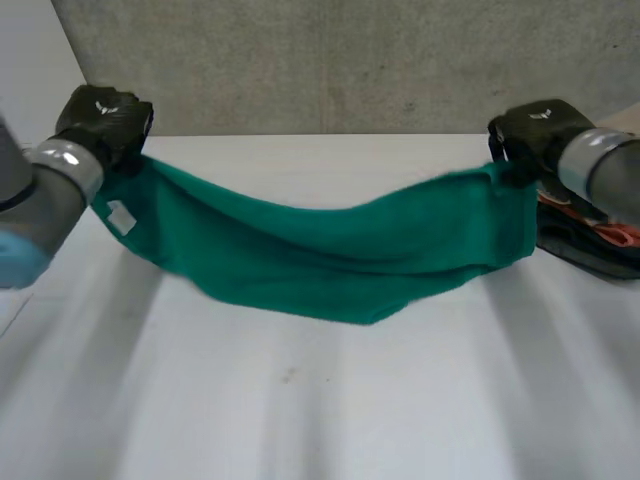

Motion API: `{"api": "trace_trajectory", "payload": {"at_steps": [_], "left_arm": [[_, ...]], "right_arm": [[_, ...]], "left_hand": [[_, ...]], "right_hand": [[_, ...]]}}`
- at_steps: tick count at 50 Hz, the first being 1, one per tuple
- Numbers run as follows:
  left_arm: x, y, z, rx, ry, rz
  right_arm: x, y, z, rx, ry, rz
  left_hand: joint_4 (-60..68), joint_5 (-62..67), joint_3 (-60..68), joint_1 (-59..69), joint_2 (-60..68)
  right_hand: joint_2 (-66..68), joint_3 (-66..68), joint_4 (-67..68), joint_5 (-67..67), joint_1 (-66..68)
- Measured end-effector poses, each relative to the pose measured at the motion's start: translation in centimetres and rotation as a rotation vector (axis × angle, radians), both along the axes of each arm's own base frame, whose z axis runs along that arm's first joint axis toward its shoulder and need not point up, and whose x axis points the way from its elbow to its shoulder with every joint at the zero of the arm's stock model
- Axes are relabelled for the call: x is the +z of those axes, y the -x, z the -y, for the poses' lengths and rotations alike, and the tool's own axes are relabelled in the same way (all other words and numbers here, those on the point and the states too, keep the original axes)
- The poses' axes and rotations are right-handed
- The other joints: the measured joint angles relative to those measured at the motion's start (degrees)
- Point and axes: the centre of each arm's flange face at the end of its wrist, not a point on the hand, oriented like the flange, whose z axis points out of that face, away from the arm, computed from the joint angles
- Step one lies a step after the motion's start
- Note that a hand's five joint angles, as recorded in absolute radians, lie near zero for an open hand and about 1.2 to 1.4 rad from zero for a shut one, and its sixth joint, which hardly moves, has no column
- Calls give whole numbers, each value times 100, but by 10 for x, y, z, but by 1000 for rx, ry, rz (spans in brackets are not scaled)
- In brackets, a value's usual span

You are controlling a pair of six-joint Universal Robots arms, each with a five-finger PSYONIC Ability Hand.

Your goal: Fold the laundry.

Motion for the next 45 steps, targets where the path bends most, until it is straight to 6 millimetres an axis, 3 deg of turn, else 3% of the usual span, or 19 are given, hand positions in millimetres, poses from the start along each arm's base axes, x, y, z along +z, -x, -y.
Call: {"api": "trace_trajectory", "payload": {"at_steps": [5,8,13,15,19,22,29,36,40,45], "left_arm": [[23,11,45,26,199,-36],[70,18,64,31,415,-164],[131,18,61,26,648,-364],[144,18,56,22,693,-422],[146,19,53,14,696,-451],[123,20,54,2,616,-422],[38,16,56,-7,366,-269],[-52,3,37,14,104,-94],[-85,-3,19,9,-13,-25],[-103,-6,-1,-20,-90,28]], "right_arm": [[16,-18,39,-49,267,99],[49,-27,70,-97,565,278],[86,-29,84,-103,840,470],[91,-29,85,-94,880,507],[89,-30,85,-75,860,513],[70,-31,85,-42,734,471],[4,-25,76,-1,360,333],[-71,-5,48,15,-41,172],[-101,6,28,22,-212,83],[-118,17,10,31,-337,1]], "left_hand": [[1,0,2,0,1],[2,0,2,0,2],[3,0,2,0,2],[3,0,2,0,2],[3,0,2,0,2],[3,0,2,0,2],[5,0,7,0,2],[18,0,8,0,3],[19,0,8,0,3],[19,0,8,0,3]], "right_hand": [[1,16,1,0,0],[0,16,2,0,0],[0,16,2,0,0],[0,16,2,0,0],[0,16,2,0,0],[0,16,2,0,0],[0,16,3,0,0],[0,16,3,0,0],[0,16,3,0,0],[0,16,3,0,0]]}}
